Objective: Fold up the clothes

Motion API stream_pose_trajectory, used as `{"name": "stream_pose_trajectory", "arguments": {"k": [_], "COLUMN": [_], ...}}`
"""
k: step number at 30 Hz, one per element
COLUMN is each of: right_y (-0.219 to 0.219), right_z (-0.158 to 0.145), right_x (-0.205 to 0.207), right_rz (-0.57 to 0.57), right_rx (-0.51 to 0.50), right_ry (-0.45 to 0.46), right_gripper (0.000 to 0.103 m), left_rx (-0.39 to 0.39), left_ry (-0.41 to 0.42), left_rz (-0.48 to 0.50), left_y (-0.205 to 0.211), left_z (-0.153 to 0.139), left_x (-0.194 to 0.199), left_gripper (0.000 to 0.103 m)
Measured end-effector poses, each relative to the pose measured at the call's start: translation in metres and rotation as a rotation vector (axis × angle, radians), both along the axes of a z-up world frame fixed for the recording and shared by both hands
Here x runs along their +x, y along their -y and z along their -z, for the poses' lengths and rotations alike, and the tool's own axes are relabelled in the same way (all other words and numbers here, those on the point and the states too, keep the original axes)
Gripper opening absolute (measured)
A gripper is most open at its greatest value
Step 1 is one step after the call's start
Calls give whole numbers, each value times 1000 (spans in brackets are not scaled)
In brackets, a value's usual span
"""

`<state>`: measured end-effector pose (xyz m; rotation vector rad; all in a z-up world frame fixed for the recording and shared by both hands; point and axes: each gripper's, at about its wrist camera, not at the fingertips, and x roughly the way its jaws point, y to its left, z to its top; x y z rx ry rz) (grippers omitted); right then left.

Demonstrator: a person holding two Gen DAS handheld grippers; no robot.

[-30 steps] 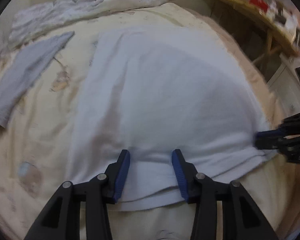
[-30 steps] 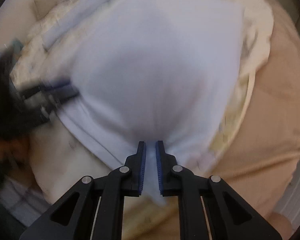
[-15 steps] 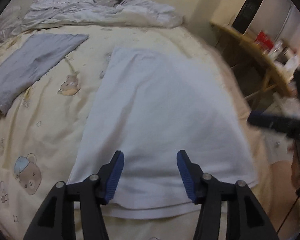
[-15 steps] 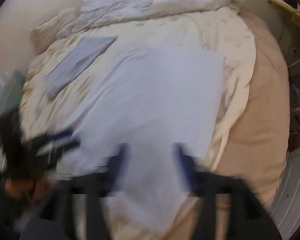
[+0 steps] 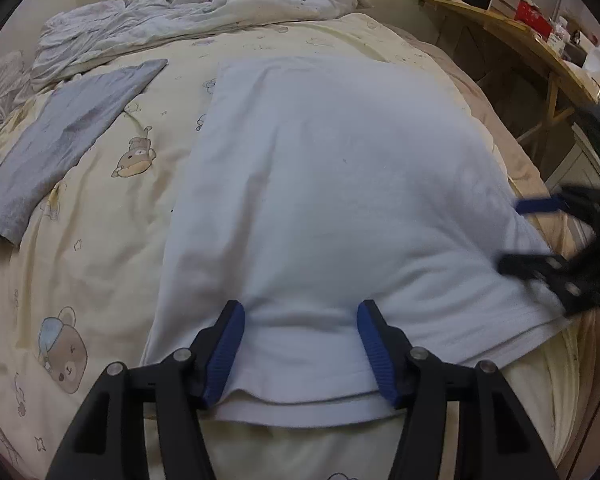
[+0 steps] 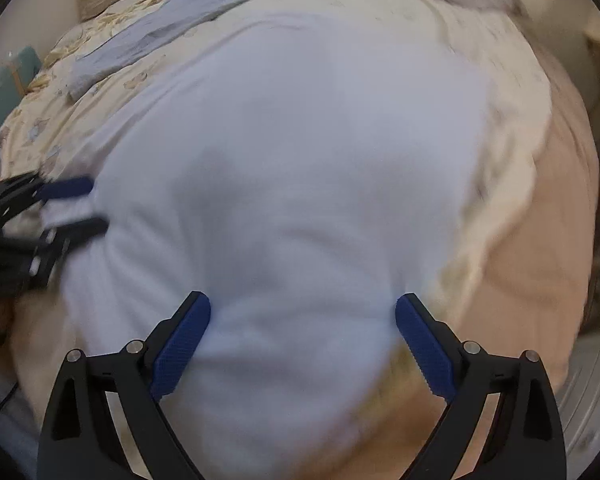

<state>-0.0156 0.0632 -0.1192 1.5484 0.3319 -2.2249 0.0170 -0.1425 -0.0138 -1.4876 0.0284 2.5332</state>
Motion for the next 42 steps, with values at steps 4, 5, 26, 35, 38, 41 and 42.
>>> {"name": "stream_pose_trajectory", "arguments": {"k": [4,5,26,35,38,41,42], "right_y": [-23,-23,19,-26,-13,0,4], "right_z": [-1,-6,4,-44,-9,9,18], "right_x": [20,23,55,2,-26,-23,-22], "right_rz": [58,57,-152,2,14,-5,-15], "right_rx": [-12,-8,71,-197,-263,-222,-199], "right_ry": [85,72,-28,-166,-121,-90,-81], "right_gripper": [96,96,96,95,95,96,96], "left_rx": [0,0,56,427,525,435,379], "left_ry": [7,9,67,-89,-42,-1,34], "left_rz": [-6,-7,111,-10,81,128,125], "left_y": [0,0,13,62,42,28,28], "left_z": [-2,-3,-14,-58,-49,-20,-8], "left_x": [-1,-1,39,-3,-47,-85,-95], "left_gripper": [60,60,58,58,58,58,58]}}
